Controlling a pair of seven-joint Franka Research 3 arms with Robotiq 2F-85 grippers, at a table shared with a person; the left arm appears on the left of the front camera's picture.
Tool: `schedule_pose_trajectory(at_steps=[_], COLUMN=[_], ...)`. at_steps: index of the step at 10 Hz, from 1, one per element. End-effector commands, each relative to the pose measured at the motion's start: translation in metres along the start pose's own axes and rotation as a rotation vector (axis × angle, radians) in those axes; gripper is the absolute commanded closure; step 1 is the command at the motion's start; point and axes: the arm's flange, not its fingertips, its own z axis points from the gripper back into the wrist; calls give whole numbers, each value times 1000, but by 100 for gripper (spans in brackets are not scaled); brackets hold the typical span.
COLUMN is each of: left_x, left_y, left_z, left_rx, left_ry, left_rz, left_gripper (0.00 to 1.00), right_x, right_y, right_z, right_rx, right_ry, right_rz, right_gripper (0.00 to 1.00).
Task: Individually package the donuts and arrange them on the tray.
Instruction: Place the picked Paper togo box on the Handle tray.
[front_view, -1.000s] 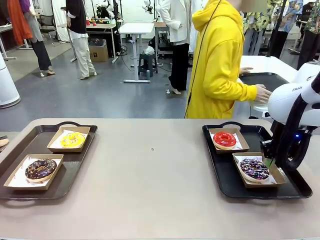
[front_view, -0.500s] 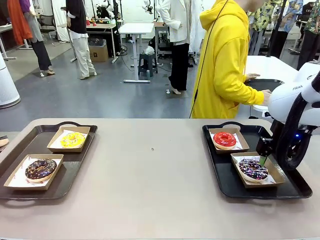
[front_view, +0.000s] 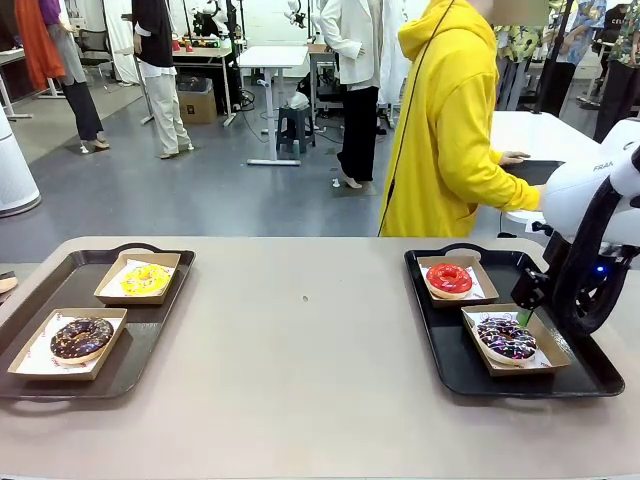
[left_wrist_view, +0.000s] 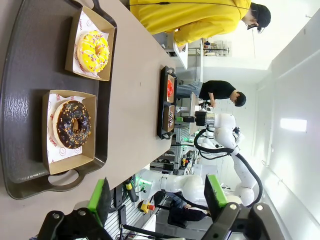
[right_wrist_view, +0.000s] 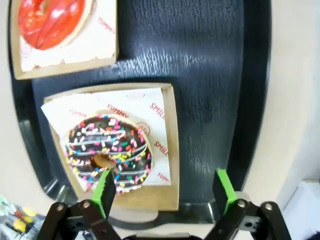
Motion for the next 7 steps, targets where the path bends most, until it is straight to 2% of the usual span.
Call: schedule_pose_trajectory(at_steps=[1, 4, 5, 7], left_x=[-2, -2, -2, -2], left_y=[-1, -1, -1, -1], left_z=[2, 2, 2, 2], left_rx=[-3, -3, -3, -3], left_ry=[-2, -2, -2, -2], left_rz=[-3, -3, -3, -3], left_gripper=[2, 2, 2, 2], right_x=[-27, -38, -37, -34], right_y=[-14, -65, -83, -138], right_z=[38, 117, 135, 152], right_rx=[108, 496, 640, 873], right_ry=[-14, -72, -109, -183], right_rz=[37, 44, 86, 58], right_gripper=[0, 0, 0, 0])
